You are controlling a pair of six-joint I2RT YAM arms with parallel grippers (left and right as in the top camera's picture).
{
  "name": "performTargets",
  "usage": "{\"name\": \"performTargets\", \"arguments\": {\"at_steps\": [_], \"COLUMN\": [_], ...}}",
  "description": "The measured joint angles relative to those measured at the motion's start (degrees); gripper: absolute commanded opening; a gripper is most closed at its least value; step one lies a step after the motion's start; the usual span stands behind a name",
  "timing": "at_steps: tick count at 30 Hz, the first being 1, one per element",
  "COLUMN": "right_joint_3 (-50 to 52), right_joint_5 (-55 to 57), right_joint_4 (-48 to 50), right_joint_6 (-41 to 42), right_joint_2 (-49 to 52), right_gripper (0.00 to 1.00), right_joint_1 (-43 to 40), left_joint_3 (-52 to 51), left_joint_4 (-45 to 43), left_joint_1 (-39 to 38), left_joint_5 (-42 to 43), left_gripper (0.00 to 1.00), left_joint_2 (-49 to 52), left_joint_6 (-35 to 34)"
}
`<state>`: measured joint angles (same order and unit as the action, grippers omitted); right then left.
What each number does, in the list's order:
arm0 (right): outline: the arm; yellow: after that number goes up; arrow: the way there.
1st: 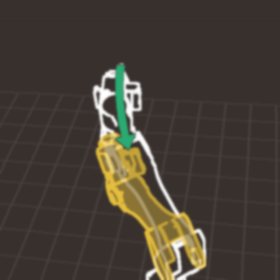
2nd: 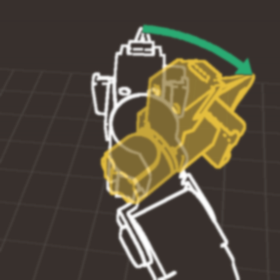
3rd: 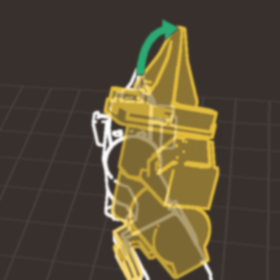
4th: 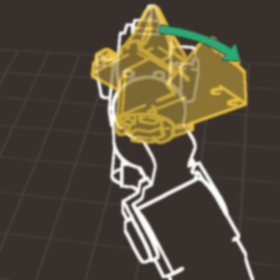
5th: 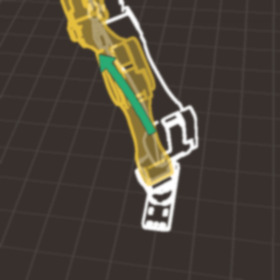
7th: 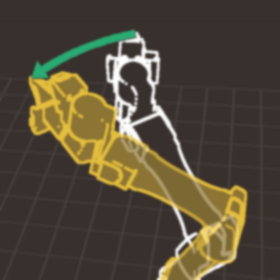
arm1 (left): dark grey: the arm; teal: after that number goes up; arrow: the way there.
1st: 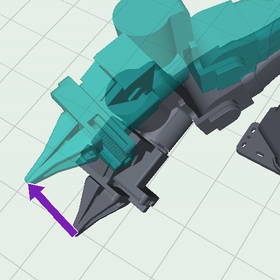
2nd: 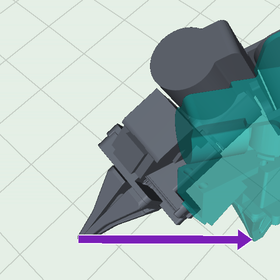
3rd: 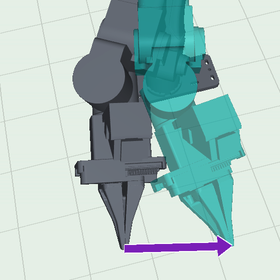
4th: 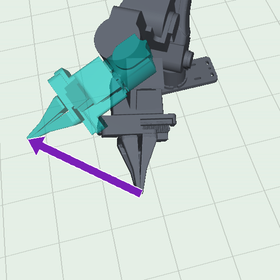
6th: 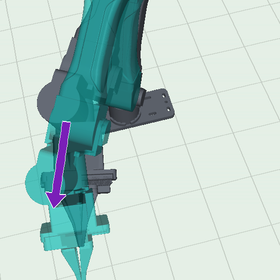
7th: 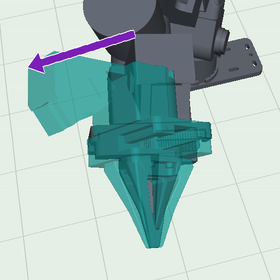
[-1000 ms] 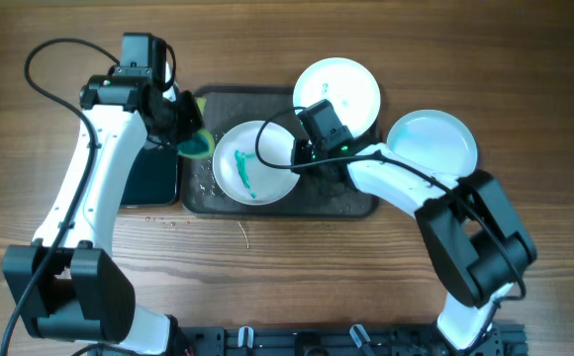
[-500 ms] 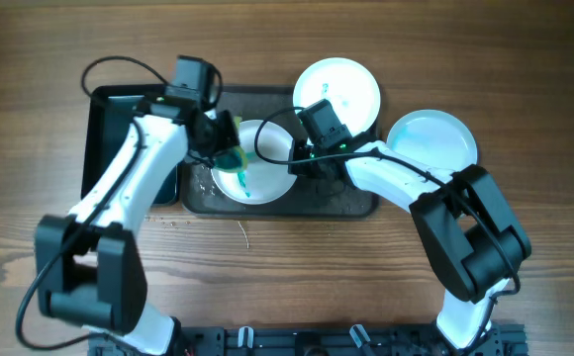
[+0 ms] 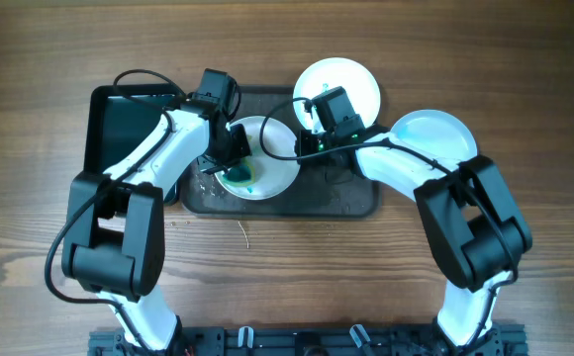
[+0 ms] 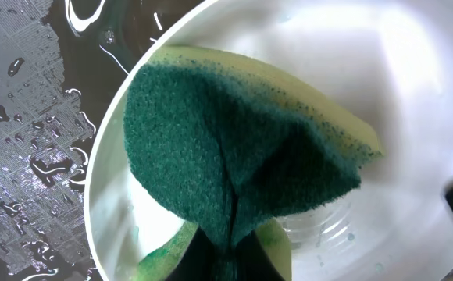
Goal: Clean dirty plates on tray and stack at the side
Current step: 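Scrub the held plate with the sponge in left gripper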
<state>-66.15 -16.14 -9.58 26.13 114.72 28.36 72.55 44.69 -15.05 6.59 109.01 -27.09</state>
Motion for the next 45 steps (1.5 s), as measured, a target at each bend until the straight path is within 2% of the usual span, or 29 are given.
{"name": "performTargets", "arguments": {"at_steps": [6,11,14,16,19,23,27,29,33,36,38,41,45], "right_joint_3": [-0.9,-0.9,-0.9,-1.0,-1.1,-1.1,-1.1,-1.1,-1.2,-1.3,-1.5,-1.5,-1.6], "right_joint_5": [-4.0,-5.1,-5.7,-6.1,-6.4,-6.6,-7.2,-7.5,-7.8,-8.6,-8.8,-8.9,-8.9], "right_joint_4": [1.5,1.3,1.0,0.8,0.4,0.4,0.0,-0.2,-0.4,-1.4,-2.1,-2.2,-2.4], "right_joint_6": [-0.9,-0.9,-0.9,-0.9,-0.7,-0.7,-0.7,-0.7,-0.7,-0.4,0.5,1.5,2.1], "right_joint_2": [1.9,2.0,2.0,2.1,2.1,2.1,2.1,2.2,2.2,2.2,2.2,2.2,2.2], "right_gripper": [0.04,0.04,0.04,0.04,0.04,0.04,0.04,0.04,0.04,0.04,0.04,0.04,0.04], "right_joint_1": [-0.1,-0.2,-0.2,-0.2,-0.1,-0.1,0.4,0.6,0.6,0.3,0.1,0.1,0.1], "left_joint_3": [-0.2,-0.9,-1.1,-1.1,-1.1,-1.0,-0.8,-0.8,-0.8,-1.0,-1.0,-1.0,-0.9], "left_joint_4": [1.0,0.9,-2.4,-6.3,-9.1,-5.9,3.2,5.4,5.6,3.1,0.3,-1.7,1.4], "left_joint_1": [0.0,-0.9,-2.4,-2.9,-2.7,-2.5,-2.5,-2.4,-1.1,-1.1,-1.2,-1.7,-2.6], "left_joint_5": [0.8,10.0,13.9,14.1,4.2,-13.0,-17.2,-14.5,-1.9,6.5,8.2,2.1,-13.7], "left_gripper": [0.04,0.04,0.04,0.04,0.04,0.04,0.04,0.04,0.04,0.04,0.04,0.04,0.04], "left_joint_2": [0.7,0.7,0.7,0.7,0.7,0.7,0.7,0.7,0.7,0.7,0.7,0.7,0.7], "left_joint_6": [1.1,9.7,13.4,12.9,5.6,-4.6,-7.6,-5.4,5.1,10.8,11.5,7.1,-3.4]}}
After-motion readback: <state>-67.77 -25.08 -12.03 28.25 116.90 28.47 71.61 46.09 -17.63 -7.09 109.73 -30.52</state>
